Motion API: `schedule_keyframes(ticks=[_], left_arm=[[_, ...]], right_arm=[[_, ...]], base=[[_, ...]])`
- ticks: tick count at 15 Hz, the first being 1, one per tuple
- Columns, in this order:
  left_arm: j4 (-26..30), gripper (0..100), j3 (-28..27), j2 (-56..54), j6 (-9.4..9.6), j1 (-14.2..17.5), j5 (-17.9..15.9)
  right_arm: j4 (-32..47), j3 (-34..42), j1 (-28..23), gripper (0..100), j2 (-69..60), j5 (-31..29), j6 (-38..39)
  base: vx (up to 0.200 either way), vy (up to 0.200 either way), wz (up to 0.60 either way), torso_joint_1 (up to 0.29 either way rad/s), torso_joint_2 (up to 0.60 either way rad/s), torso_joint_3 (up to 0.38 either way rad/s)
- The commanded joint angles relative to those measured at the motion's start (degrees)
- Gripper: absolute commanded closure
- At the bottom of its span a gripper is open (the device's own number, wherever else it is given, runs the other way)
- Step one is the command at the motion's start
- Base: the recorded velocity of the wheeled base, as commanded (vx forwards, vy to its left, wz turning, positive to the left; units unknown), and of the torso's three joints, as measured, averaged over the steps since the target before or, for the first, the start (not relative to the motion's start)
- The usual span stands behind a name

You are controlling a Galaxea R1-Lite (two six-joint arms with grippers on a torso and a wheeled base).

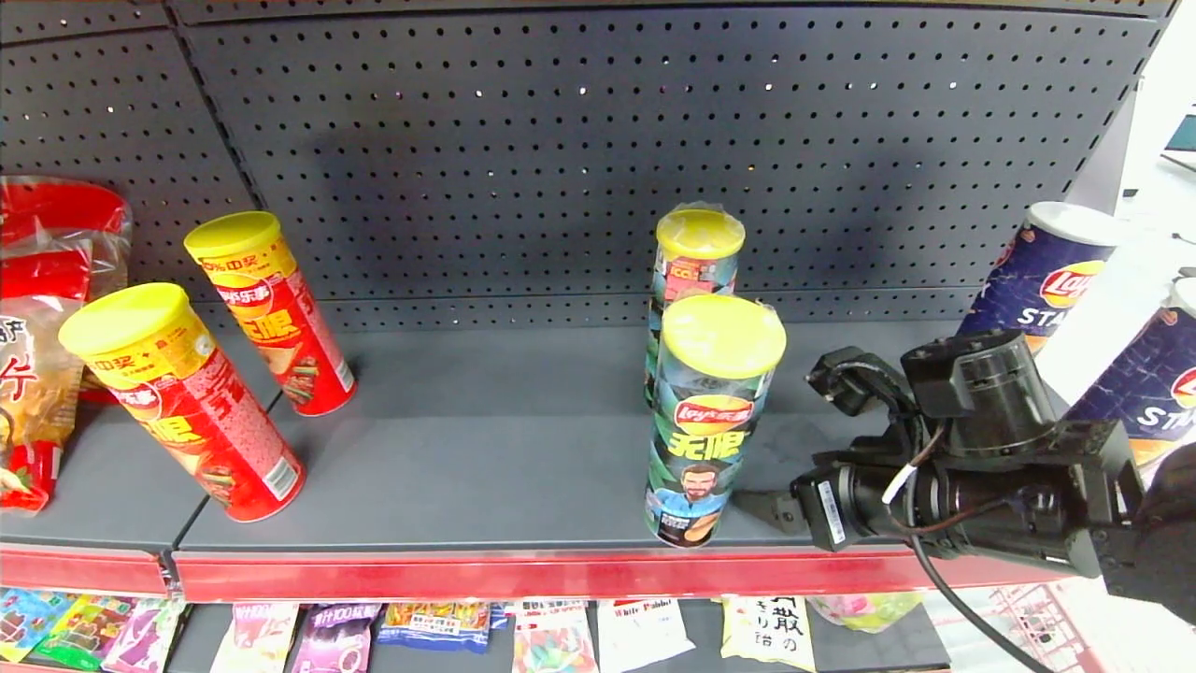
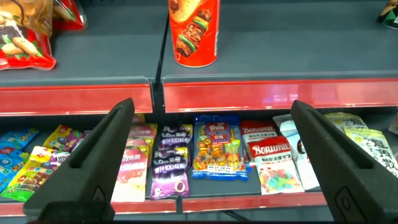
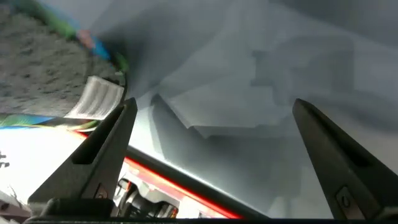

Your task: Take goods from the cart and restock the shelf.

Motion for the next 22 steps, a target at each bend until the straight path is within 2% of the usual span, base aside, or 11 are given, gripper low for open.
schedule_keyframes(ticks=[1, 22], left_arm=[[0.0, 0, 0.0, 0.1, -0.01, 0.0, 0.0], [0.0, 0, 0.0, 0.1, -0.01, 0.0, 0.0]], right_arm=[[0.1, 0.1, 0.5, 0, 0.6, 0.0, 0.1], [0.1, -2.5, 0.5, 0, 3.0, 0.0, 0.2]], base=[[0.000, 0.000, 0.00, 0.000, 0.00, 0.000], [0.000, 0.000, 0.00, 0.000, 0.00, 0.000]])
